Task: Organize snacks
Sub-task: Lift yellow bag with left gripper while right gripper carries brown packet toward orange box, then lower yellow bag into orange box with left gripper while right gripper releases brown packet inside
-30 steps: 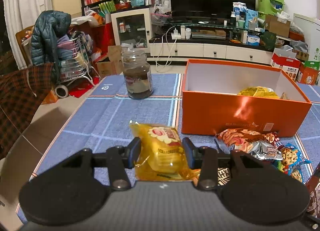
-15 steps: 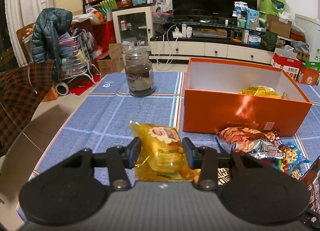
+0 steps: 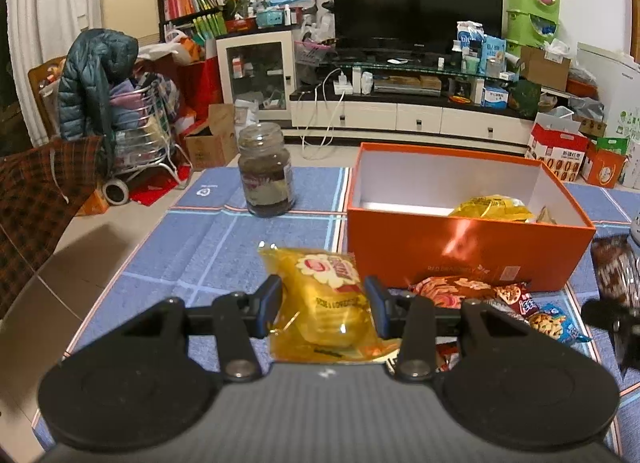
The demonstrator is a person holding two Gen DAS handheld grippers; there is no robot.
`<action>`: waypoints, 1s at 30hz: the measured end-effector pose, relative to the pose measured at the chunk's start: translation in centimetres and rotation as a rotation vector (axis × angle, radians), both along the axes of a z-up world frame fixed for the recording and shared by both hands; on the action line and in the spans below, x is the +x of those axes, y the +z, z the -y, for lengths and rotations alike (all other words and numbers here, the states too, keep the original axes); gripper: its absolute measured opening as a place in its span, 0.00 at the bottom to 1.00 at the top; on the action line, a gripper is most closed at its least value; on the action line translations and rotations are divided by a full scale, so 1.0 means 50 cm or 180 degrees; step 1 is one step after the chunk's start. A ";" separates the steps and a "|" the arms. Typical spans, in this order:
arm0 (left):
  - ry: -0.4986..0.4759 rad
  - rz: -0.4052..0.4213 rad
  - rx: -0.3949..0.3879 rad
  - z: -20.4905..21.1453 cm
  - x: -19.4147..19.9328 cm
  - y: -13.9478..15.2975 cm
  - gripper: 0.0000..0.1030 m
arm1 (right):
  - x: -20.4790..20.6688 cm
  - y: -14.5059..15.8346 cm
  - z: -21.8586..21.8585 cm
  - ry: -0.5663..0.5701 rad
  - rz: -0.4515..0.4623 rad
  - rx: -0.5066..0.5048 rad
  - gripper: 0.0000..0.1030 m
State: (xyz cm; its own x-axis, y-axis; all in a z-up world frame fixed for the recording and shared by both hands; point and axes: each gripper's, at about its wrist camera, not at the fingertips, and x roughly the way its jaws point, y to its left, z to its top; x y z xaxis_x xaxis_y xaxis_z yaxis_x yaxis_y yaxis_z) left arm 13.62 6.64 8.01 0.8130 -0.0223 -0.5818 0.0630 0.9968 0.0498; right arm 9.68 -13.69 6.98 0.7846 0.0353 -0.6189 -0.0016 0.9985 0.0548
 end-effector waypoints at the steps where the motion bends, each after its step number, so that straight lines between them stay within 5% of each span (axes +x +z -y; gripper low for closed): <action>1: -0.0001 -0.0007 0.0002 0.001 0.000 -0.002 0.42 | 0.004 0.000 0.002 -0.0019 -0.0012 0.0007 0.39; 15: -0.0048 -0.0014 0.0032 0.015 -0.001 -0.001 0.42 | 0.015 0.005 -0.001 -0.0030 -0.0028 -0.0004 0.38; 20: -0.0120 0.0030 -0.0074 0.024 0.025 0.027 0.42 | 0.011 0.044 0.038 -0.0030 0.0211 0.0120 0.39; 24: -0.0176 0.0136 -0.0165 0.052 0.089 0.070 0.40 | 0.067 0.085 0.079 0.0007 0.0315 0.0274 0.39; 26: -0.0243 0.0147 -0.0249 0.075 0.133 0.088 0.18 | 0.122 0.095 0.092 -0.0008 0.0273 0.0316 0.39; 30: -0.0292 0.0165 -0.0224 0.123 0.223 0.097 0.22 | 0.232 0.092 0.095 0.0019 0.0143 0.0310 0.39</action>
